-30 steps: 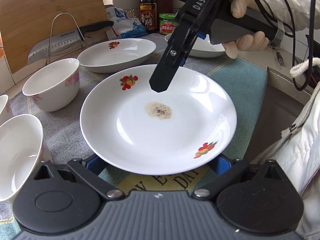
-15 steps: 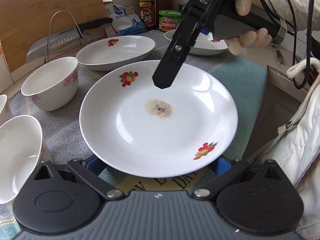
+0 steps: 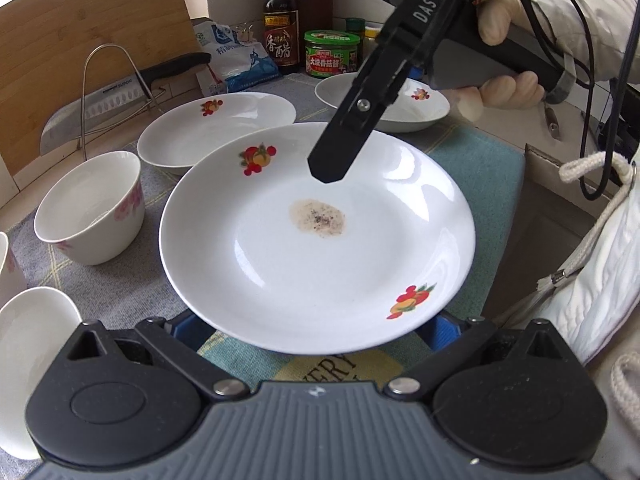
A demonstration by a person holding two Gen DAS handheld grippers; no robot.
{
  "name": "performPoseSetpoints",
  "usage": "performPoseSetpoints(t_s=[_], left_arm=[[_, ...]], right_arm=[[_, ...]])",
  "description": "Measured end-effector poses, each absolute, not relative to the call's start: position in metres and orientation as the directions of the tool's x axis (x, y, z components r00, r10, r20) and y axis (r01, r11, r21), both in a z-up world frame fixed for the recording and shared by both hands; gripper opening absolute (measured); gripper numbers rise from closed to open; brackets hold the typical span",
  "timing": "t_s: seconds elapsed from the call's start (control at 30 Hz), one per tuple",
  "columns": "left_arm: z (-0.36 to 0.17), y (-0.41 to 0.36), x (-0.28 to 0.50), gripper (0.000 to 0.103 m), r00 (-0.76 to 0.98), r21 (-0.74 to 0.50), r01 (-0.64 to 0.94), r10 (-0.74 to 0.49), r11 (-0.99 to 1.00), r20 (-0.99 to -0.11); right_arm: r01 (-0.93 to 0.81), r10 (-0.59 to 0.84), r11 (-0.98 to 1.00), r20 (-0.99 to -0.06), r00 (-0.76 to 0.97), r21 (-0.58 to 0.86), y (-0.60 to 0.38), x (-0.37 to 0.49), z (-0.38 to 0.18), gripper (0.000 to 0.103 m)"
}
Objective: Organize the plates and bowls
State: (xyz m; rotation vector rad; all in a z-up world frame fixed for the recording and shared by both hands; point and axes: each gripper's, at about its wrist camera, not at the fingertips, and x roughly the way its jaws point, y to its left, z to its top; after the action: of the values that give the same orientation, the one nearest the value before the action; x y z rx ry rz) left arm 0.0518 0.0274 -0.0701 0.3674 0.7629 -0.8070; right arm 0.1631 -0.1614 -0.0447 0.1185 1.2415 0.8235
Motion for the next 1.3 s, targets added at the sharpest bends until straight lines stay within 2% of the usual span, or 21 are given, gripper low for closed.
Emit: performPoseSetpoints(t_s=[0.7,1.3], left_arm=[[-0.055,-0.060,0.097,0.102,0.389,0.002,0.821,-0.557,0.570,-0.734],[-0.059,-0.146,0.122,0.102,0.342,0.000,0.862,-0.580,0.508,-0.740]], right_arm=[[-0.431,0.606,0.767,-0.758,0.241,0.476,-0.268,0.169,-0.023,0.103],[-0.347,0.576,0.811,-0.748,0.330,0.471,-0.356,0.182,-0.033,0.103]])
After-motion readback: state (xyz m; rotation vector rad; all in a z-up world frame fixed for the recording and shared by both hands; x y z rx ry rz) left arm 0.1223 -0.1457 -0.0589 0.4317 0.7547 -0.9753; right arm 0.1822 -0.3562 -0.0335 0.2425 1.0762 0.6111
